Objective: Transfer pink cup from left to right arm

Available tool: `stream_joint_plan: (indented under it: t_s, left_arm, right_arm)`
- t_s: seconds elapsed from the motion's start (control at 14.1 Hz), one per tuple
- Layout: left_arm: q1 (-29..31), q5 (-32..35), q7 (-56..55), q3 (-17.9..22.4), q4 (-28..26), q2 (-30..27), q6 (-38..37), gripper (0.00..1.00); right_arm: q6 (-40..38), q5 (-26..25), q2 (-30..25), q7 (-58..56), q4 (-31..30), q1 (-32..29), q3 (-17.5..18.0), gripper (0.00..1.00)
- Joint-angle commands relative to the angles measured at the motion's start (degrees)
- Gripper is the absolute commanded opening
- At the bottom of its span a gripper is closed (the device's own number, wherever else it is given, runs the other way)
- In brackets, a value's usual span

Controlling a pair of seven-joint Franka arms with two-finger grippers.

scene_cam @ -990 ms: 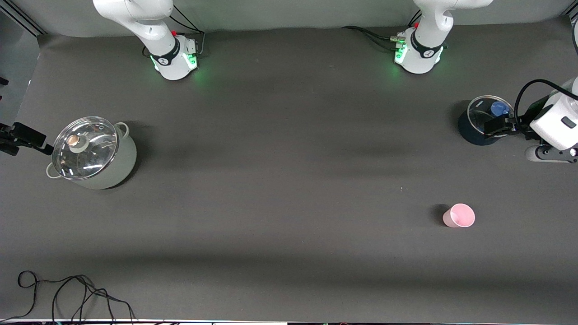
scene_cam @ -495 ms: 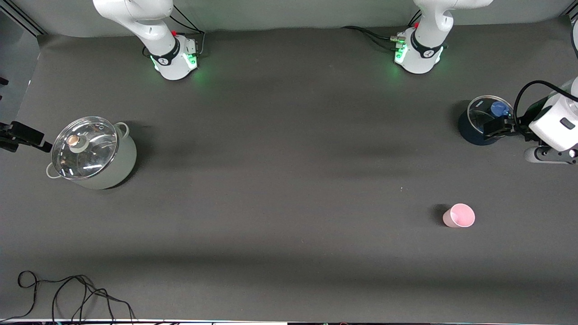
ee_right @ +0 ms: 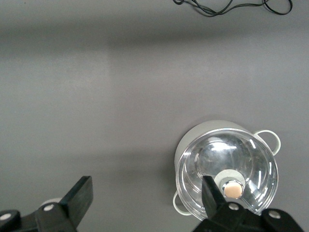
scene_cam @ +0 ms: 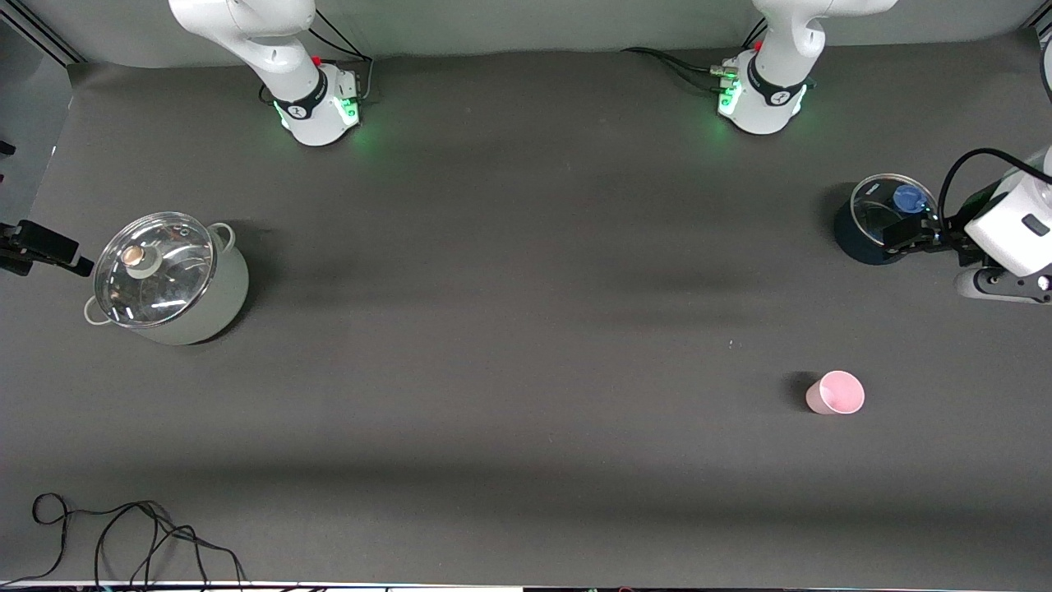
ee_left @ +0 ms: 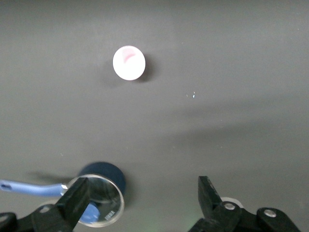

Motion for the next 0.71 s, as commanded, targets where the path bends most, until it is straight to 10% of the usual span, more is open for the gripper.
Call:
stream_joint_plan:
  t_s: [0.0,0.64]
  left_arm:
    - [2.85,-1.34,9.71,0.05,1.40,1.42,1.82,1.00]
    - [24.37,-29.98,66.37,-0.12,1.22,12.92,2.44,1.00]
  right_arm:
    - [-1.05,0.95,0.29,-0.58,1.31,0.07,-0.18,1.00]
    - [-1.23,0.95,0.12,-0.76,1.14,-0.02,-0.18,1.00]
